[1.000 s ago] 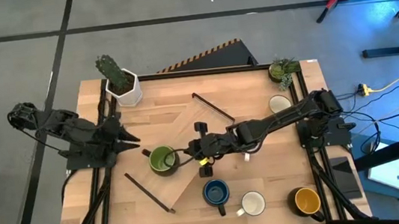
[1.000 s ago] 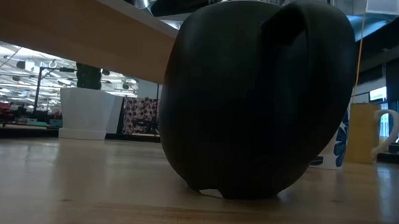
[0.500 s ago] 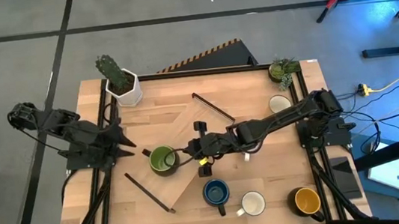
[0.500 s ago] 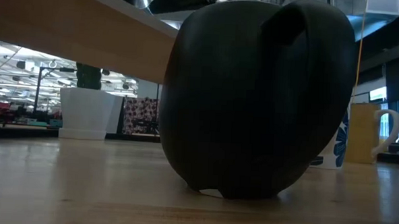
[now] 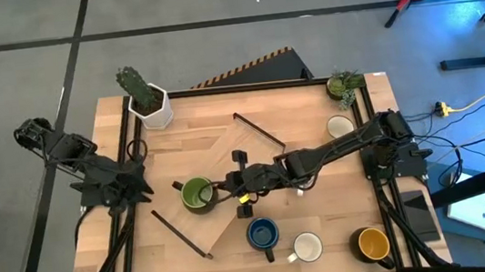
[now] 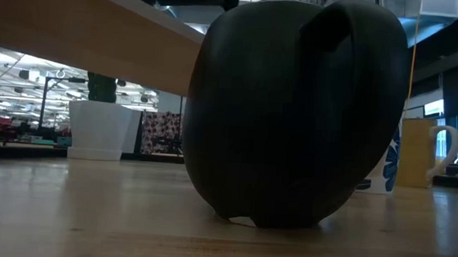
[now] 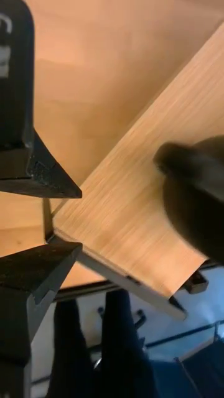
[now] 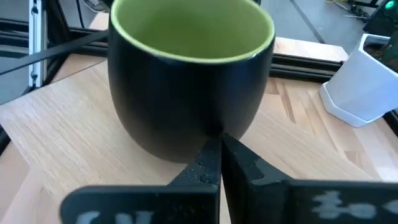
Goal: Place coffee mugs
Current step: Put the green black mug on the shelf
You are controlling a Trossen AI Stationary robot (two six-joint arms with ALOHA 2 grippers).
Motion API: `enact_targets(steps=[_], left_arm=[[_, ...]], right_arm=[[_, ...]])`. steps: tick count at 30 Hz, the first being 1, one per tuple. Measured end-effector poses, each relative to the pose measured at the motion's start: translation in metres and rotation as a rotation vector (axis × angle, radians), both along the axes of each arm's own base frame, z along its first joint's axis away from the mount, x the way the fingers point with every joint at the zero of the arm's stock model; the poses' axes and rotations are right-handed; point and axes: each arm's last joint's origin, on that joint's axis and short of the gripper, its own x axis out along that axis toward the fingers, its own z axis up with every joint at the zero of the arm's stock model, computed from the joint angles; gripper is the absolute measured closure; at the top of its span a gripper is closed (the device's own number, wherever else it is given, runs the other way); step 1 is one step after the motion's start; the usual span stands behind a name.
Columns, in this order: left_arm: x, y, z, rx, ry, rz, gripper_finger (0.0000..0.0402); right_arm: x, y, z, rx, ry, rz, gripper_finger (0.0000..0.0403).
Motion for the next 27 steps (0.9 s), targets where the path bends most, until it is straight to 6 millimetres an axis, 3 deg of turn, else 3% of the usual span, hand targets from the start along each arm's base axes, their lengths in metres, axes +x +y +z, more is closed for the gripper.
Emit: enact_targets(steps=[9, 20, 27], left_arm=[[0.001, -0.001, 0.000, 0.033, -0.024, 0.045, 0.0303], [0.003, -0.001, 0.001, 0.042, -0.044, 0.062, 0.0305], [0.006, -0.002, 0.005, 0.032, -0.099, 0.077, 0.0305]], right_arm=[[0.008, 0.003, -0.012, 0.013, -0.012, 0.017, 0.0403], [0.021, 0.006, -0.005, -0.005, -0.028, 0.027, 0.0403], [0.017, 0.004, -0.011, -0.012, 0.050, -0.025, 0.0403]])
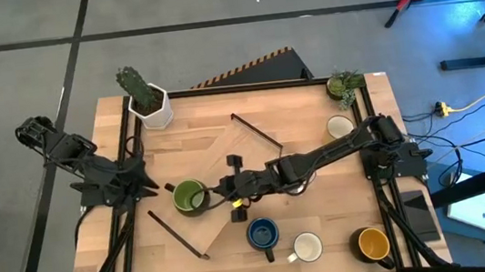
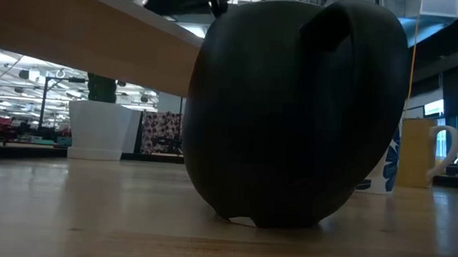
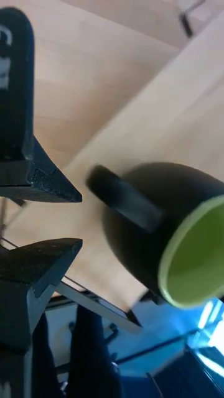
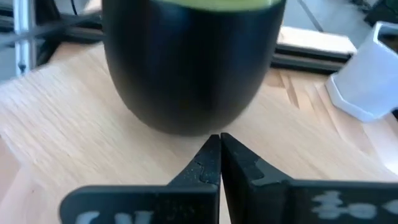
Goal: Place coffee mugs
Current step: Put the green black mug on the shelf
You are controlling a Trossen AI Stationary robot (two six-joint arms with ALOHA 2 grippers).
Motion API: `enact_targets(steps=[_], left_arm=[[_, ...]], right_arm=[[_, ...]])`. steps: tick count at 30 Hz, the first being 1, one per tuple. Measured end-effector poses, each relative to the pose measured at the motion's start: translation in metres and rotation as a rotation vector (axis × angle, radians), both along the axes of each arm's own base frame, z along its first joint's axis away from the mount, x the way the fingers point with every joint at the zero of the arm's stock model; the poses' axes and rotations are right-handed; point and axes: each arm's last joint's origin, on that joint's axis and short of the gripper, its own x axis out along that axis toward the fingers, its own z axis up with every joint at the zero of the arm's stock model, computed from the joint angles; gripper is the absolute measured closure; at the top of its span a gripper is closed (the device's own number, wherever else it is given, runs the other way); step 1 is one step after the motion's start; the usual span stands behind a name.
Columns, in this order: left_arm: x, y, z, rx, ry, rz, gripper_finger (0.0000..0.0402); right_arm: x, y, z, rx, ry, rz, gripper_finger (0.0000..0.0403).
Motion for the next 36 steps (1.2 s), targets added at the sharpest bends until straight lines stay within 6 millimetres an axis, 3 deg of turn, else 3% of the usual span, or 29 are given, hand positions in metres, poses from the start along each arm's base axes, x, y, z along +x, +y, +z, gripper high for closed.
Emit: enact_targets(steps=[9, 21, 29, 36], left_arm=[[0.001, 0.000, 0.000, 0.014, -0.014, 0.010, 0.0305], [0.001, 0.000, 0.000, -0.005, -0.008, 0.027, 0.0305], [0.001, 0.000, 0.000, -0.006, -0.009, 0.028, 0.0305], [-0.004, 0.003, -0.002, -0.001, 0.023, 0.041, 0.0305]], right_arm=[[0.003, -0.012, 0.029, -0.094, -0.012, -0.043, 0.0403], [0.022, -0.003, 0.005, -0.010, -0.055, 0.070, 0.0403], [0.025, -0.010, 0.005, 0.020, -0.064, 0.155, 0.0403], [0.024, -0.014, 0.009, -0.042, -0.073, 0.095, 0.0403]])
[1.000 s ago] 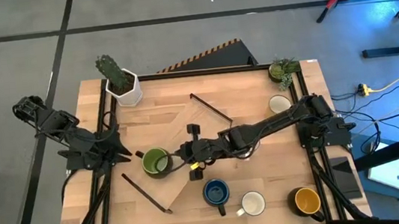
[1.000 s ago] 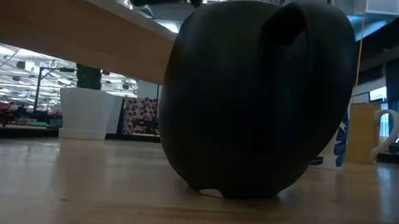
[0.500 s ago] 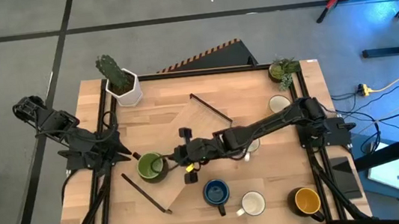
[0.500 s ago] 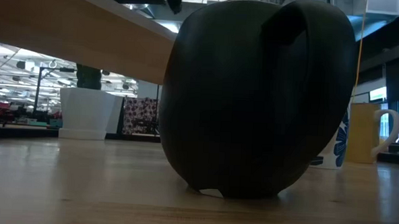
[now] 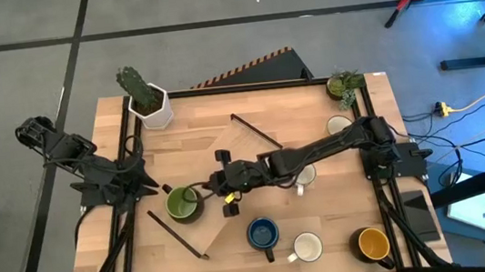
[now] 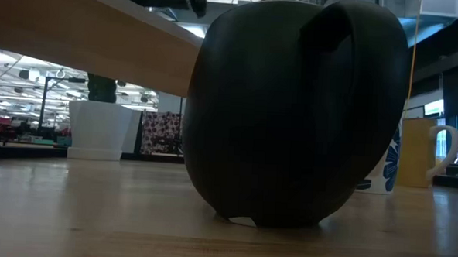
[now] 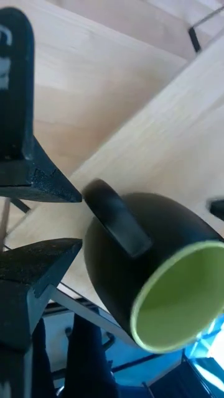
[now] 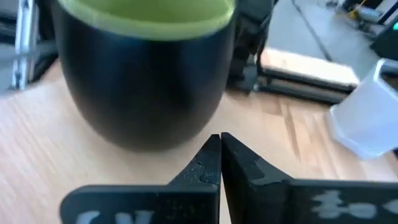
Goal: Place coffee mugs
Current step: Put the green black mug on the shelf
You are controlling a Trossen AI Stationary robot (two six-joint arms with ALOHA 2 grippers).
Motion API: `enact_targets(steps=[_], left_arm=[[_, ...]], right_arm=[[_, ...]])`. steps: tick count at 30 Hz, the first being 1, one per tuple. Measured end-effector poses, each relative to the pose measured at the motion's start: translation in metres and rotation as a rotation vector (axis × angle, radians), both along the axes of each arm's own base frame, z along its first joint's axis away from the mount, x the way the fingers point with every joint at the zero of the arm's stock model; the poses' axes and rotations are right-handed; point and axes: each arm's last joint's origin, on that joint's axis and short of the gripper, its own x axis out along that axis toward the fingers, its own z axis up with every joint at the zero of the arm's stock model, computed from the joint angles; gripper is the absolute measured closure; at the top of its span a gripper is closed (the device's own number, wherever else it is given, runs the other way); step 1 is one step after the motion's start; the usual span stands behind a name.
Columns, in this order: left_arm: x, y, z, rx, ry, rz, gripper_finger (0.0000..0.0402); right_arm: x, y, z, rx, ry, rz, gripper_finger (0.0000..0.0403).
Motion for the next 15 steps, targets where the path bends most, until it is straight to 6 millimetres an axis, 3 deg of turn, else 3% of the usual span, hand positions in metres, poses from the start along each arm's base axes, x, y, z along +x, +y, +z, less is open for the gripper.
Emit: enact_targets(steps=[15], left_arm=[[0.000, 0.000, 0.001, -0.011, -0.012, 0.005, 0.0305]], right_arm=[[0.015, 0.000, -0.014, 0.059, -0.066, 0.131, 0.0403]])
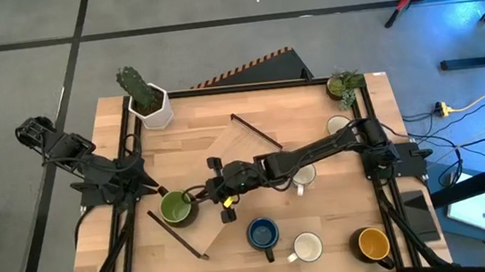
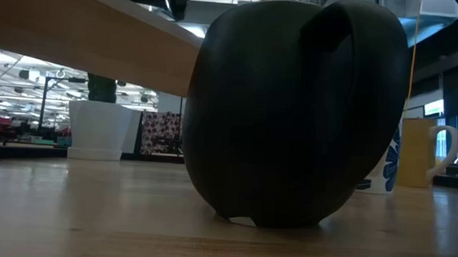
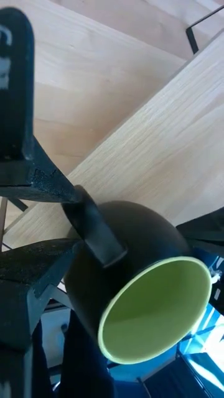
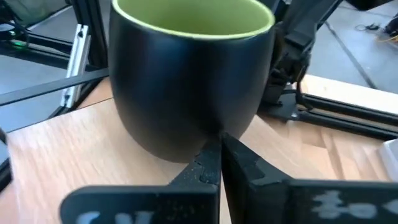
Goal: Place coffee mugs
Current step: Put the green black mug on the shelf
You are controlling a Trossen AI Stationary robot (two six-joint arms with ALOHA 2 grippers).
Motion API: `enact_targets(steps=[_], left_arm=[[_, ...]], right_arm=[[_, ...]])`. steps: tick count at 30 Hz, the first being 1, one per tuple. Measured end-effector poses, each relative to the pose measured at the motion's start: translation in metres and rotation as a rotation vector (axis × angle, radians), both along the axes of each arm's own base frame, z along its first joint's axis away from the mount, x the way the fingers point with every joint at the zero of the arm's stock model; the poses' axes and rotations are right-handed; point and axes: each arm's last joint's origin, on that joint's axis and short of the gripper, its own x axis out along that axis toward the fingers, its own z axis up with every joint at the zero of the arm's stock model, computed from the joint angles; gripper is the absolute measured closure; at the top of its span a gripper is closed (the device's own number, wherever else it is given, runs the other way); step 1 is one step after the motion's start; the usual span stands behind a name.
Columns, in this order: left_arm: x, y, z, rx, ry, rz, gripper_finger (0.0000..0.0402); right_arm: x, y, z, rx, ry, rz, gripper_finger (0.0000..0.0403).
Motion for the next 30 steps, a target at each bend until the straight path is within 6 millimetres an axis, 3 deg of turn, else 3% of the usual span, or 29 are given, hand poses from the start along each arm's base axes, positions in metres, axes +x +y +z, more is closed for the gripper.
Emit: enact_targets(steps=[9, 20, 30], left_arm=[[0.000, 0.000, 0.000, 0.001, 0.003, 0.000, 0.0305], [0.000, 0.000, -0.001, 0.013, 0.005, -0.007, 0.0305], [0.000, 0.001, -0.001, 0.246, -0.062, -0.166, 0.0305]], right_arm=[[-0.004, -0.009, 0.013, -0.047, -0.025, -0.038, 0.0403], [0.006, -0.016, 0.004, -0.024, -0.070, 0.039, 0.0403], [0.006, -0.015, 0.000, -0.018, -0.042, 0.057, 0.0403]])
